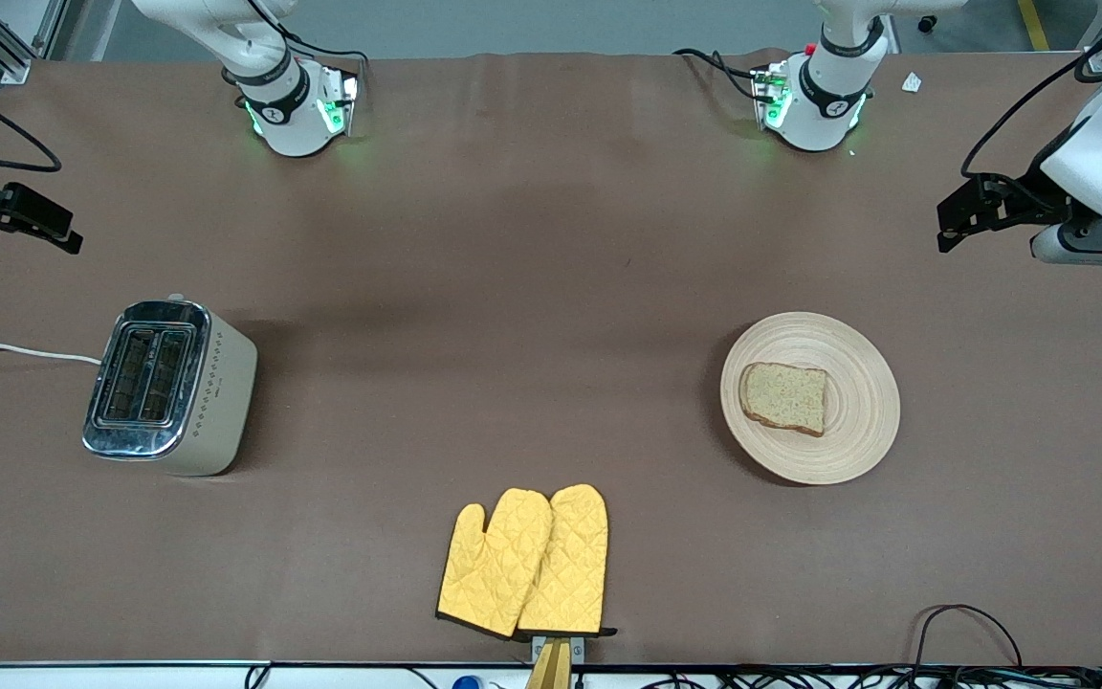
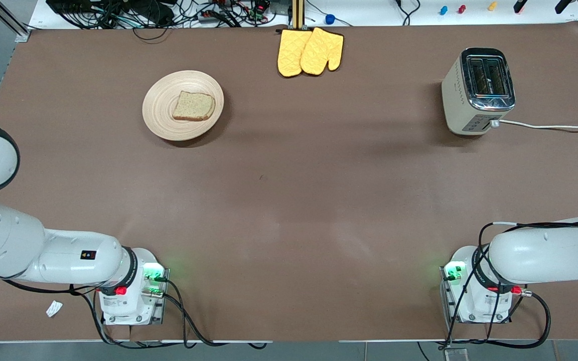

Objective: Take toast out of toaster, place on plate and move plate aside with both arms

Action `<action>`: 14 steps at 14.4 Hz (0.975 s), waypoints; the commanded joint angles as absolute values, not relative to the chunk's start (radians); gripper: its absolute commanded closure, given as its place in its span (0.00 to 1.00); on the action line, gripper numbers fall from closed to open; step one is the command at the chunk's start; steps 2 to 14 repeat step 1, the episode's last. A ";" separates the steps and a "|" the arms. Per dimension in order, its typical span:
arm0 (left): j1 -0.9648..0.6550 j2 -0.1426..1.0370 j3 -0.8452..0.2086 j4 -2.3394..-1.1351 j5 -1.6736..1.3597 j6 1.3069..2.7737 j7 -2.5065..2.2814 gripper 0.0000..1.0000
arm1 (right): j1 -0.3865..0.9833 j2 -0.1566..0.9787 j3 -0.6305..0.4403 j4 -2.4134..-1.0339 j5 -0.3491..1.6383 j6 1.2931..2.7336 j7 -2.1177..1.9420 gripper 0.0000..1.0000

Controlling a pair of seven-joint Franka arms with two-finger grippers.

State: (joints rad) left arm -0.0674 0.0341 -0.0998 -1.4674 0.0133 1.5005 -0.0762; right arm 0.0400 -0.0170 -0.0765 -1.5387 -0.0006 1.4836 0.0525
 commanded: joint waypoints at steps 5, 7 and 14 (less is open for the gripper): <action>-0.066 0.028 -0.101 -1.465 0.028 1.506 -0.092 0.00 | 0.023 -0.014 -0.064 -1.525 0.003 1.476 0.064 0.00; -0.066 0.028 -0.101 -1.465 0.028 1.506 -0.092 0.00 | 0.023 -0.014 -0.064 -1.525 0.003 1.476 0.064 0.00; -0.066 0.028 -0.101 -1.465 0.028 1.506 -0.092 0.00 | 0.023 -0.014 -0.064 -1.525 0.003 1.476 0.064 0.00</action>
